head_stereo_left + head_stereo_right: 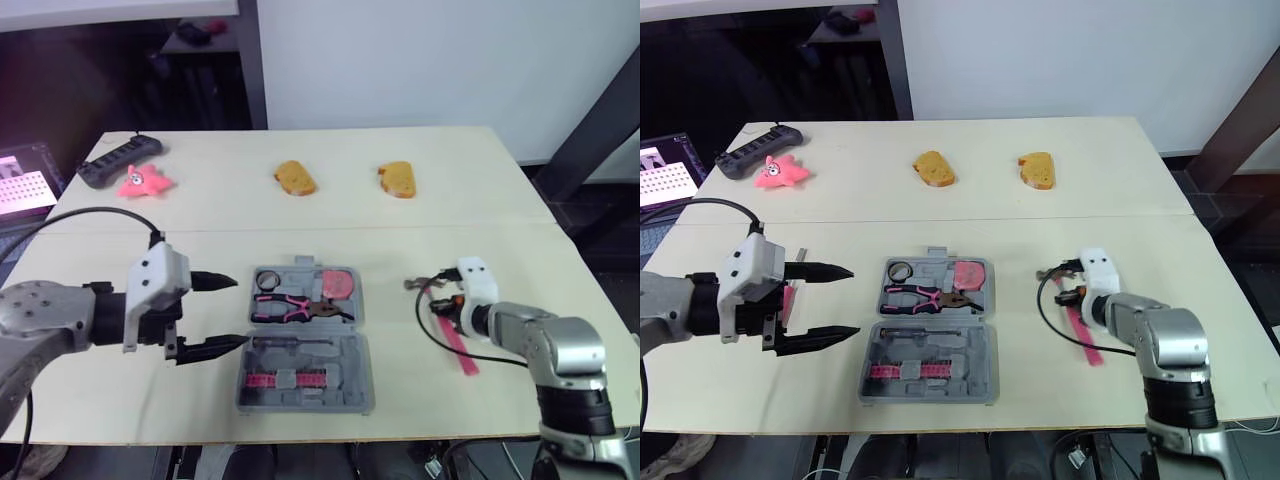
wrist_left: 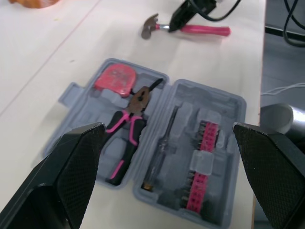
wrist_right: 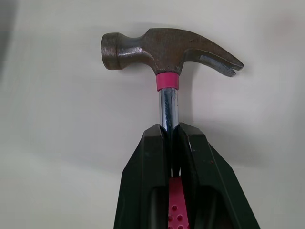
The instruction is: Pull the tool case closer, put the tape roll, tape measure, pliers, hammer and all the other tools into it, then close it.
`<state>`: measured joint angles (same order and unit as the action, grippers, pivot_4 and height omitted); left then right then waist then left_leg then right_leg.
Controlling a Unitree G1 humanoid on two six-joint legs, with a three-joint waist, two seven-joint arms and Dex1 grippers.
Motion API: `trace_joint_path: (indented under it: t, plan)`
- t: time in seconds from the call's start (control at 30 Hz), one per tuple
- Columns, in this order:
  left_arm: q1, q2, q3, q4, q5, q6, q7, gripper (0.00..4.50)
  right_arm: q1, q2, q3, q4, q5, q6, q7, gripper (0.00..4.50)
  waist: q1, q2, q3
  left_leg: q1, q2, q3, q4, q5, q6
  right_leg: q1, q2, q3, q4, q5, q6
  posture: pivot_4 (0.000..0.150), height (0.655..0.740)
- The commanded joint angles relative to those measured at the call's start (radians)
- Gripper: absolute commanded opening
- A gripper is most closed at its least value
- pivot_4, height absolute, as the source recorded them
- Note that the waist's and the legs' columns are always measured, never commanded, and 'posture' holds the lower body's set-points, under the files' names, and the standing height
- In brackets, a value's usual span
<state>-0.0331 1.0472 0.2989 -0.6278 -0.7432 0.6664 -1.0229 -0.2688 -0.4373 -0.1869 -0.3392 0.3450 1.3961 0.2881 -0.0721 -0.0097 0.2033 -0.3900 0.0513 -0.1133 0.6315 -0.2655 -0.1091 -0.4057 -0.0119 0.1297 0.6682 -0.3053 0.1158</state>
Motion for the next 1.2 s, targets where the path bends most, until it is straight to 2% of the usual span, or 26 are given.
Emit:
trace_joint_path:
  t: [0.03, 0.3, 0.33, 0.37, 0.57, 0.7, 0.8, 0.87, 0.97, 1.07, 1.2]
  plan:
    - [-0.019, -0.005, -0.016, 0.009, 0.026, -0.038, -0.007, 4.50, 0.036, 0.064, -0.011, -0.125, -0.008, 0.102, -0.065, 0.02, 0.001, 0.000, 0.000, 0.000, 0.000, 0.000, 0.000, 0.000, 0.000, 0.000, 0.000, 0.000, 0.000, 0.000, 0.000, 0.150, 0.7400]
    - [-0.028, -0.012, -0.034, 0.040, 0.058, -0.063, -0.020, 4.50, 0.130, 0.168, 0.027, -0.215, -0.042, 0.095, -0.136, 0.02, 0.002, -0.001, -0.001, 0.000, 0.000, 0.000, 0.000, 0.000, 0.000, 0.000, 0.000, 0.000, 0.000, 0.000, 0.000, 0.150, 0.7400]
    - [-0.026, -0.011, -0.030, 0.044, 0.061, -0.065, -0.021, 4.50, 0.121, 0.172, 0.027, -0.220, -0.042, 0.083, -0.135, 0.96, 0.001, -0.001, -0.001, 0.000, 0.000, 0.000, -0.001, 0.000, 0.000, 0.000, 0.000, 0.000, 0.000, 0.000, 0.000, 0.150, 0.7400]
    - [-0.025, -0.011, -0.028, 0.047, 0.063, -0.067, -0.023, 4.50, 0.114, 0.174, 0.027, -0.222, -0.043, 0.074, -0.135, 1.30, 0.000, -0.001, -0.001, 0.000, 0.000, 0.000, -0.001, 0.000, 0.000, 0.000, 0.000, 0.000, 0.000, 0.000, 0.000, 0.150, 0.7400]
    - [0.024, -0.012, -0.001, 0.037, 0.086, -0.087, -0.020, 4.50, -0.052, -0.135, 0.133, -0.224, 0.011, -0.036, 0.071, 4.38, 0.001, 0.000, 0.000, 0.000, 0.000, 0.003, 0.002, 0.000, 0.000, 0.000, -0.001, 0.002, -0.001, 0.000, 0.000, 0.150, 0.7400]
    - [0.043, -0.013, 0.011, 0.029, 0.087, -0.083, -0.012, 4.50, -0.154, -0.358, 0.270, -0.170, 0.026, -0.239, 0.325, 4.45, 0.002, 0.001, 0.000, 0.000, 0.000, 0.001, 0.000, 0.000, 0.000, 0.000, 0.000, 0.001, -0.001, 0.000, 0.000, 0.150, 0.7400]
    - [0.063, -0.011, 0.021, 0.026, 0.100, -0.097, -0.023, 4.50, -0.280, -0.546, 0.461, -0.022, -0.104, -0.581, 0.619, 4.45, 0.001, 0.001, 0.001, -0.001, 0.000, 0.002, 0.000, 0.000, 0.000, 0.000, -0.001, 0.000, -0.003, 0.000, 0.000, 0.150, 0.7400]
    - [0.083, -0.017, 0.044, 0.018, 0.103, -0.107, -0.024, 4.50, -0.353, -0.635, 0.593, 0.094, -0.274, -0.946, 0.790, 4.45, 0.001, 0.001, 0.001, -0.001, 0.000, 0.003, 0.000, 0.000, 0.000, 0.000, -0.002, 0.000, -0.003, 0.000, 0.001, 0.150, 0.7400]
    - [0.128, -0.034, 0.086, -0.005, 0.108, -0.132, -0.025, 4.50, -0.461, -0.665, 0.724, 0.287, -0.448, -1.401, 0.972, 4.45, -0.001, 0.001, 0.001, -0.001, 0.000, 0.004, 0.000, 0.000, 0.000, -0.001, -0.002, 0.000, -0.004, 0.000, 0.001, 0.150, 0.7400]
    - [0.169, -0.044, 0.117, -0.026, 0.114, -0.149, -0.027, 4.50, -0.539, -0.626, 0.792, 0.457, -0.580, -1.752, 1.004, 4.45, -0.001, 0.001, 0.001, 0.000, 0.000, 0.003, 0.000, 0.000, 0.000, -0.001, -0.002, 0.000, -0.003, 0.000, 0.001, 0.150, 0.7400]
    - [0.205, -0.055, 0.146, -0.055, 0.115, -0.147, -0.008, 4.50, -0.598, -0.556, 0.860, 0.639, -0.689, -2.058, 1.015, 4.45, 0.000, 0.001, 0.001, -0.001, 0.000, 0.003, 0.001, 0.000, 0.000, -0.001, -0.002, 0.000, -0.002, 0.000, 0.001, 0.150, 0.7400]
